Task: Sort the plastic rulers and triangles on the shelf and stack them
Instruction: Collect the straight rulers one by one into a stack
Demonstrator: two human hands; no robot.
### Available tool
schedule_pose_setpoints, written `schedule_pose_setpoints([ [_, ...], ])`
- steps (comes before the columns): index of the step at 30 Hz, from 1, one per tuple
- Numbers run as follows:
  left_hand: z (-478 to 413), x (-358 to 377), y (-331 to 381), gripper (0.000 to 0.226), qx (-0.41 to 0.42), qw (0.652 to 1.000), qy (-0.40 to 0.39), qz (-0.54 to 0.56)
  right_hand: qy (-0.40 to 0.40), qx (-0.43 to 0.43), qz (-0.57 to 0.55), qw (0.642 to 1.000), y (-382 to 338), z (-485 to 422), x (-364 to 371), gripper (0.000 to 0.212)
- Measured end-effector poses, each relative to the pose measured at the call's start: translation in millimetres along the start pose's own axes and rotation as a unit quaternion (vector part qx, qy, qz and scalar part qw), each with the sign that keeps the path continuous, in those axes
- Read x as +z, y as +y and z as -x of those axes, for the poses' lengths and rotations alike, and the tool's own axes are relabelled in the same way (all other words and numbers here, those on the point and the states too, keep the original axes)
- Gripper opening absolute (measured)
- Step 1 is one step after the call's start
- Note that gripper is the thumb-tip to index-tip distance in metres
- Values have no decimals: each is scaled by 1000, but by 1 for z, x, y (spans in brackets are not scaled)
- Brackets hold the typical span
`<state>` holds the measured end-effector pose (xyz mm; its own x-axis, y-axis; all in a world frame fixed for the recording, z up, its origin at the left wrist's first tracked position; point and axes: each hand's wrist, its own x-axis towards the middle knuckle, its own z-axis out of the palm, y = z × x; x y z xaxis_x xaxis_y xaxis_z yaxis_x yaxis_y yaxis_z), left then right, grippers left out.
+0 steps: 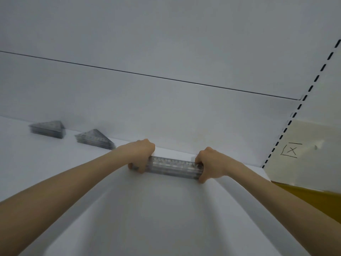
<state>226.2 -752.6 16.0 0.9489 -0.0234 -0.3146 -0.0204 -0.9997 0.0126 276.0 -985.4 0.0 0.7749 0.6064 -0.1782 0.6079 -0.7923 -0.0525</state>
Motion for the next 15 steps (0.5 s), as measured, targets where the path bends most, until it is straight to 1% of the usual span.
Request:
schedule_pose_setpoints([
  [3,-16,-7,-17,32,13,1000,-3,9,0,5,-4,1000,-3,-24,-3,31],
  [6,-35,-13,-34,20,31,999,-8,0,2,11,-8,1000,-4,-42,-7,32],
  [10,-57,-19,-50,30,55,998,-16,-11,4,16,-5,1000,-7,-60,-11,32],
  [15,-73,-22,-59,30,77,996,4,-36,6,22,-8,1000,-5,-73,-11,25],
])
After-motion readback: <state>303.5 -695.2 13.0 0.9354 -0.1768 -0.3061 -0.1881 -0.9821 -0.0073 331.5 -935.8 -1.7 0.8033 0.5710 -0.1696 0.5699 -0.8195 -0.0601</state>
